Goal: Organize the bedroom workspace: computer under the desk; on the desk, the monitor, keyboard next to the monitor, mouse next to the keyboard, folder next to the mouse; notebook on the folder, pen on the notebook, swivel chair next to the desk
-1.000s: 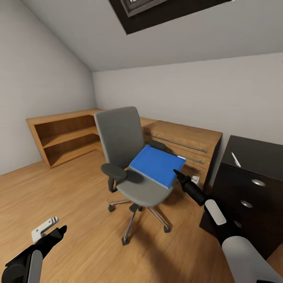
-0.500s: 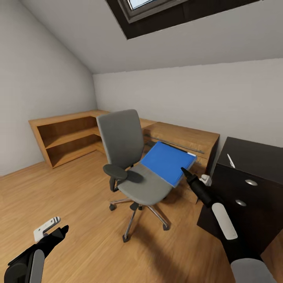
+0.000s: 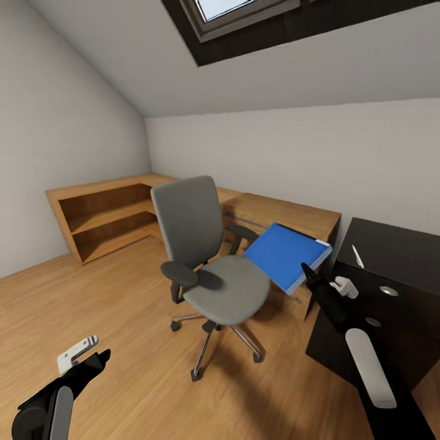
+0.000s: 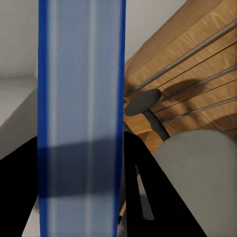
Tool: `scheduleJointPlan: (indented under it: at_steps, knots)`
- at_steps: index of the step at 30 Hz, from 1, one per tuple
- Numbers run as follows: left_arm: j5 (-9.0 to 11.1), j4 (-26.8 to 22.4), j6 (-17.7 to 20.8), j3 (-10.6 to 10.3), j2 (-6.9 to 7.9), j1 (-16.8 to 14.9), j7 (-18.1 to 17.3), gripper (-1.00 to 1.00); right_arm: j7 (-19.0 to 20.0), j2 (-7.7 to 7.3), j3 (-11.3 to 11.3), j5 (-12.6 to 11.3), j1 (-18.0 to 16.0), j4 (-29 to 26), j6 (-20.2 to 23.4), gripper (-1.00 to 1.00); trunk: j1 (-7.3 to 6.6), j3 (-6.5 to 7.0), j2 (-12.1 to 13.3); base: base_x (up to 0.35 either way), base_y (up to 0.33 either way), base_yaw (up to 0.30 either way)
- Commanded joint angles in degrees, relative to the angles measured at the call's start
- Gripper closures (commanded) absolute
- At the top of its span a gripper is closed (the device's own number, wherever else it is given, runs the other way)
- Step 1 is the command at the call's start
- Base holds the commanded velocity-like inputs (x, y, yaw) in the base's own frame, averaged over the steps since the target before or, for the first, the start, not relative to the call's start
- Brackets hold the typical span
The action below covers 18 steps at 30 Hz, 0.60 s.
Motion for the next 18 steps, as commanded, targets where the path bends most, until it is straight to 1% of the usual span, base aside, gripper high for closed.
scheduleJointPlan:
  at_steps: [1,4,7,8,9,15,18]
  knots:
    - [0.57,-0.07,0.27,0.04,-0.04,-0.05,0.48,-1.00,-0.04,0.00,-0.08,-0.44,0.05,-0.09,0.30,1.00,-0.23,0.13,0.39,0.000,0.000,0.000]
    - [0.46,-0.07,0.27,0.03,-0.09,-0.05,0.50,-1.00,0.55,0.00,-0.04,-0.45,0.14,-0.09,0.23,1.00,-0.89,0.67,1.59,0.000,0.000,0.000]
    - [0.44,-0.07,0.27,0.03,-0.11,-0.05,0.50,-1.00,2.27,0.05,-0.02,-0.64,0.18,-0.17,0.27,1.00,-1.55,1.20,2.79,-0.026,0.000,0.000]
    - [0.49,-0.07,0.27,0.05,-0.11,-0.05,0.44,-1.00,4.69,0.14,-0.03,-0.75,0.20,-0.22,0.21,1.00,-1.77,1.38,3.20,-0.281,0.000,0.000]
    - [0.49,-0.07,0.27,0.04,-0.12,-0.05,0.42,-1.00,5.03,0.15,-0.02,-0.76,0.20,-0.22,0.20,1.00,-1.99,1.56,3.60,-0.302,0.000,0.000]
    - [0.50,-0.07,0.27,0.03,-0.12,-0.05,0.41,-1.00,5.23,0.24,-0.02,-0.47,0.25,-0.16,0.32,1.00,-3.31,2.64,6.00,-0.332,0.000,-0.003]
    - [0.50,-0.07,0.27,0.03,-0.11,-0.05,0.41,-1.00,5.21,0.25,-0.02,-0.44,0.21,-0.19,0.30,1.00,-3.97,3.18,7.21,-0.332,0.000,-0.118]
